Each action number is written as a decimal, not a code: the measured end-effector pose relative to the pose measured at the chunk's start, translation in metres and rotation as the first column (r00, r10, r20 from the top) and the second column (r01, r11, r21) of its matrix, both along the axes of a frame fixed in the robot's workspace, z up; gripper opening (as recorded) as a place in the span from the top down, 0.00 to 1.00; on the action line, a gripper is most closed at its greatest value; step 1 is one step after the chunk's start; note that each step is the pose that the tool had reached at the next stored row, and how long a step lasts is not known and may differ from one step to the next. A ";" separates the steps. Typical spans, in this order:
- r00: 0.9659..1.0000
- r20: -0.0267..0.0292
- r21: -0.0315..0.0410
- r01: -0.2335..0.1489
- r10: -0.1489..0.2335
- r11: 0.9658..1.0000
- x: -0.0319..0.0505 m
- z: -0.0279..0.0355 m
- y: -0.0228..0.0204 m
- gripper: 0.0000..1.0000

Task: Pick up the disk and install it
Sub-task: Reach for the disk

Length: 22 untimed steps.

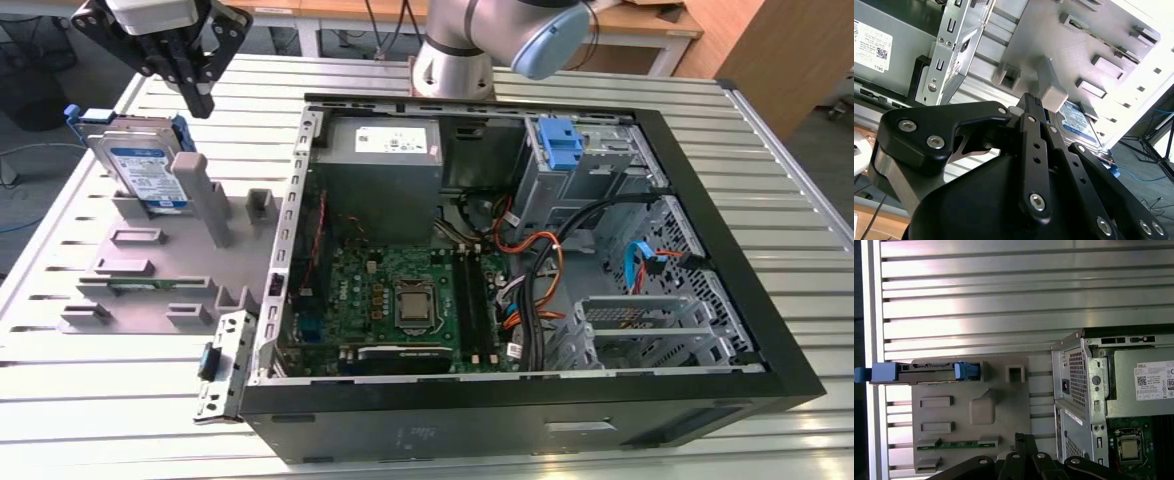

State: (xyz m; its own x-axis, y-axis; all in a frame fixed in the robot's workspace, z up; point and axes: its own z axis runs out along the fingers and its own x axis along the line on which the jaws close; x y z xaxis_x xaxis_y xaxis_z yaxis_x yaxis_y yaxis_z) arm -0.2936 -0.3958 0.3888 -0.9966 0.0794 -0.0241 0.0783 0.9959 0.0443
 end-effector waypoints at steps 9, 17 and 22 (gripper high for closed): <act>1.000 -0.015 0.000 0.000 0.000 1.000 0.0000 -0.0003 0.0000 0.89; 1.000 -0.015 0.000 0.000 0.000 1.000 -0.0018 -0.0004 0.0000 0.89; 1.000 -0.015 0.000 0.001 -0.001 1.000 -0.0075 -0.0010 0.0001 0.89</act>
State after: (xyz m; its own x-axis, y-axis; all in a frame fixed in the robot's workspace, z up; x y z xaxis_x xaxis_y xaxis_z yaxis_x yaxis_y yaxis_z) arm -0.3011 -0.3958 0.3878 -0.9967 0.0800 -0.0094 0.0796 0.9959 0.0432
